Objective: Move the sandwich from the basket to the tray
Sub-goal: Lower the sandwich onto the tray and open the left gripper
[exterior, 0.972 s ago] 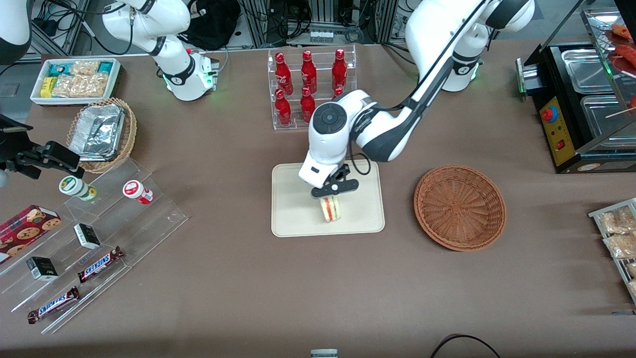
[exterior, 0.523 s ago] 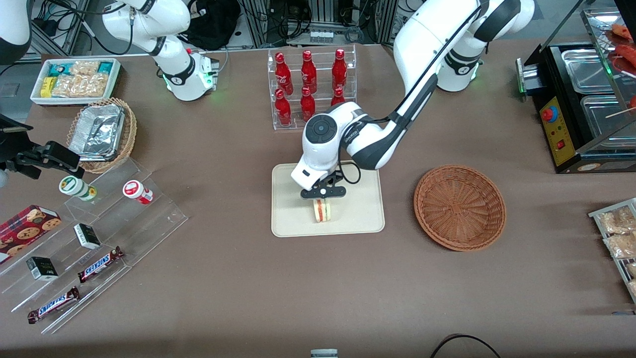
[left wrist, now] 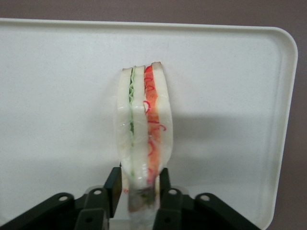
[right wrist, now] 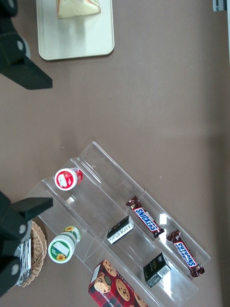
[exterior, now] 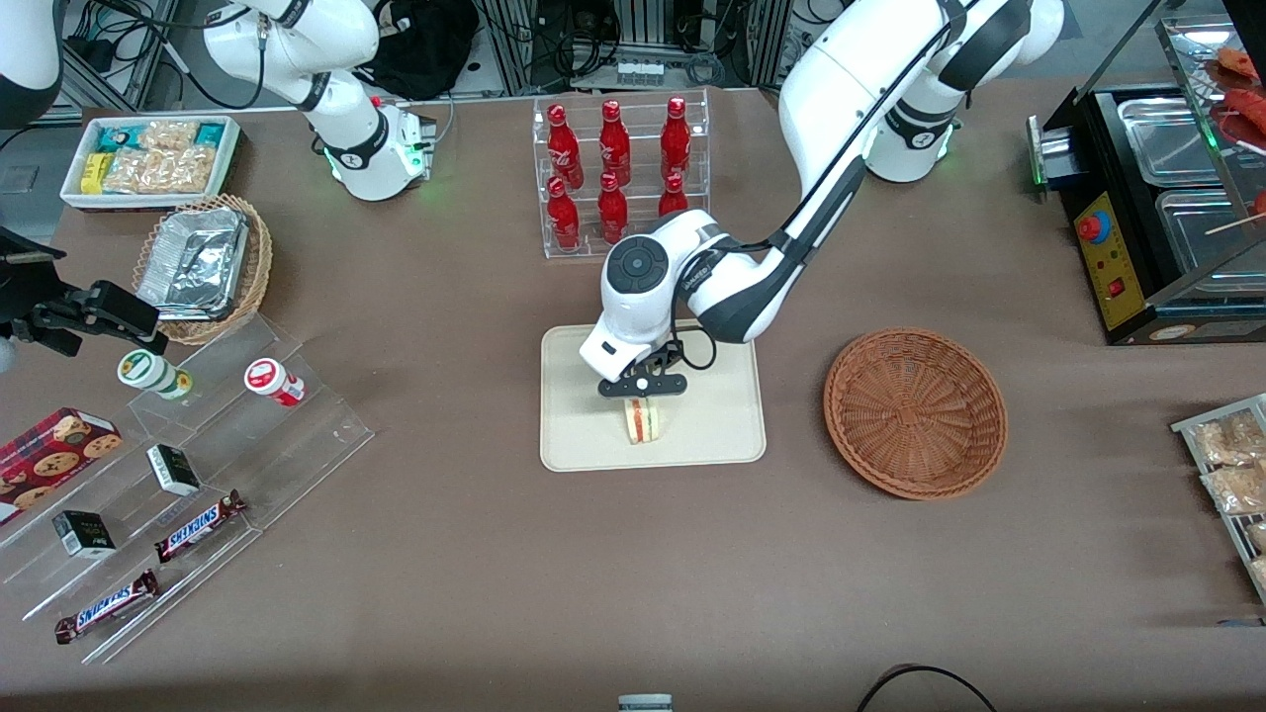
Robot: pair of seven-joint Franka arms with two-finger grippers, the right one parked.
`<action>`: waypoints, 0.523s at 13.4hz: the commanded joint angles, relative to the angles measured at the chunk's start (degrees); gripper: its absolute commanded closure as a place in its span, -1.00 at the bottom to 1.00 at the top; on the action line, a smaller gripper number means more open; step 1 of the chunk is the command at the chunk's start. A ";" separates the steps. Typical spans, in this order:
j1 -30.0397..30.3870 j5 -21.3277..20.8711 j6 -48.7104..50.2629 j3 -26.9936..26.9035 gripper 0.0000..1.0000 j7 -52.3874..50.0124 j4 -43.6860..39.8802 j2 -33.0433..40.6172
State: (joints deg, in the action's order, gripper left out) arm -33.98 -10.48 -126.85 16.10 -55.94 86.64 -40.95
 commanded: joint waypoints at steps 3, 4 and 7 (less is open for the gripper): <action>-0.74 -0.25 1.68 -0.55 -0.98 -0.92 -1.21 2.97; -0.48 -0.16 2.39 -0.55 -0.98 -1.18 -1.21 4.72; 1.62 -0.07 6.33 -0.81 -0.99 -5.65 -1.29 11.31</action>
State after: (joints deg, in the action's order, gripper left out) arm -33.65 -10.46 -123.68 15.77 -58.61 84.28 -35.00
